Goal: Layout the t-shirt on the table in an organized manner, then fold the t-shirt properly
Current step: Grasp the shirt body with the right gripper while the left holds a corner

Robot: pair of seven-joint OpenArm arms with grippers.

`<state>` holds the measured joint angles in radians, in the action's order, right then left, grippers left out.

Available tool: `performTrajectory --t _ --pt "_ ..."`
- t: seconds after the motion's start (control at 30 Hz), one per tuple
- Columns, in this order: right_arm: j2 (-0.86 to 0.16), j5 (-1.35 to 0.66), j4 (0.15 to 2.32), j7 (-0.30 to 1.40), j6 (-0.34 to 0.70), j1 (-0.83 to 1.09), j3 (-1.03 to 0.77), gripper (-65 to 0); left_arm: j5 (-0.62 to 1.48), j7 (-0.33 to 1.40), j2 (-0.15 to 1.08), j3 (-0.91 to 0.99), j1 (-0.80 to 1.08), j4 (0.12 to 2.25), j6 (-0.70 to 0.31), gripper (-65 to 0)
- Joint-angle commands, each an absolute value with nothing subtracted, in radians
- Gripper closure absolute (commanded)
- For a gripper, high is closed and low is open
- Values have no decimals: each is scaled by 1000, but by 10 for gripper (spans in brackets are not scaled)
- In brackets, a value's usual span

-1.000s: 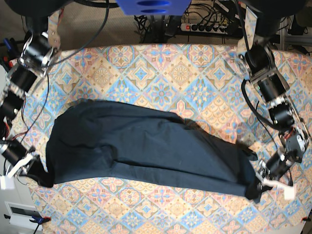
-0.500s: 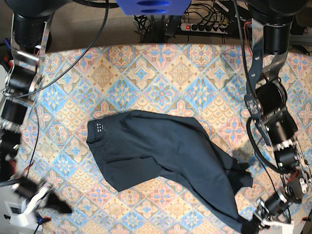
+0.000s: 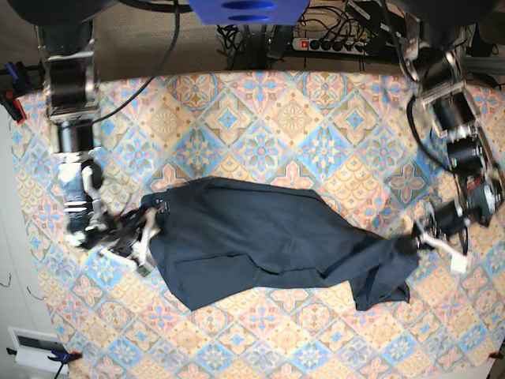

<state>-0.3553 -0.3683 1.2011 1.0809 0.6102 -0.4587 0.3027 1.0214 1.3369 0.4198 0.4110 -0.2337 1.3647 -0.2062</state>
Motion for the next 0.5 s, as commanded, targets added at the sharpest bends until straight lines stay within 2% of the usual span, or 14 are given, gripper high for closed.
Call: performTrajectory --t 0.0,0.1,0.27,0.47 --pt "-380 -338 1225 1032 605 -527 285 -256 1078 1325 456 418 -208 1425 -214 0" --pt "-354 -246 1219 995 605 -527 306 -259 1104 1323 483 421 -33 1543 -214 0" --pt "-340 -189 1218 903 605 -527 461 -256 1107 1330 499 530 240 1724 -216 0" --pt "-340 -188 1228 878 605 -526 521 -256 1099 1323 532 665 466 1751 -216 0"
